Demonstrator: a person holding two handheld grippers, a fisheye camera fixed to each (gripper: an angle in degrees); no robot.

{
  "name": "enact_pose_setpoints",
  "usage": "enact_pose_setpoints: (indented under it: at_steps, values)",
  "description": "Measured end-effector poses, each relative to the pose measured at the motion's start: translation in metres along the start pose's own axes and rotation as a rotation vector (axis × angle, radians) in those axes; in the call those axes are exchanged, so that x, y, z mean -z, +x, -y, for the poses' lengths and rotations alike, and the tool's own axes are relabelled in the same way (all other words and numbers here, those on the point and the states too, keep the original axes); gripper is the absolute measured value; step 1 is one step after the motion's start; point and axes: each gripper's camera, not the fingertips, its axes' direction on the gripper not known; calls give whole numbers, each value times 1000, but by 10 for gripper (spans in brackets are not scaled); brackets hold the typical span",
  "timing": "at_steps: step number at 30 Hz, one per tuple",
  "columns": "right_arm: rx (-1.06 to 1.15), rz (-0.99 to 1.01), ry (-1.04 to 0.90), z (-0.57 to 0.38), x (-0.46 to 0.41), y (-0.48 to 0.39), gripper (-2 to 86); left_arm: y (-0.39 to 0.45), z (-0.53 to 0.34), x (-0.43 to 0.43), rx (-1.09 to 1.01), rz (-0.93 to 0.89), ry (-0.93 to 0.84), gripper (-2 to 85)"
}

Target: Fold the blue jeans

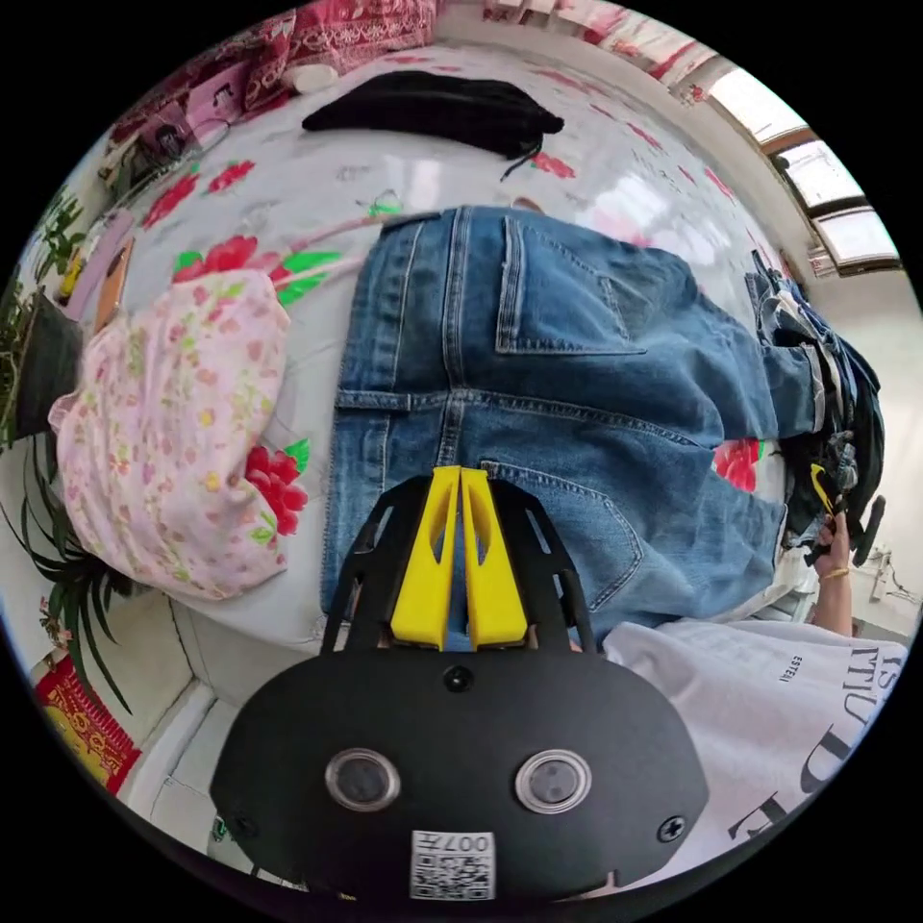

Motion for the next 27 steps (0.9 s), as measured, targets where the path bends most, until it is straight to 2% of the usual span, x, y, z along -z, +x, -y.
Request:
enact_pose_setpoints:
  at_steps: [6, 10, 14, 15, 18, 24, 27]
  values:
    - [180, 42, 58, 38, -18, -45, 17, 16, 34, 28, -43, 118, 111, -10]
    - [320, -21, -2, 74, -60, -88, 16, 27, 68, -10, -22, 142, 9, -10]
    - [382, -225, -186, 89, -137, -108, 13, 38, 73, -62, -48, 273, -126, -10]
    - [385, -268, -284, 82, -162, -104, 11, 42, 68, -67, -88, 318, -102, -10]
    - [394, -183, -174, 53, -150, -101, 3, 45, 62, -69, -149, 379, -58, -10]
    - [478, -383, -134, -39, -137, -128, -1, 24, 77, -66, -72, 370, -47, -10]
    - [426, -330, -180, -50, -125, -121, -1, 25, 80, -66, -59, 400, -77, -10]
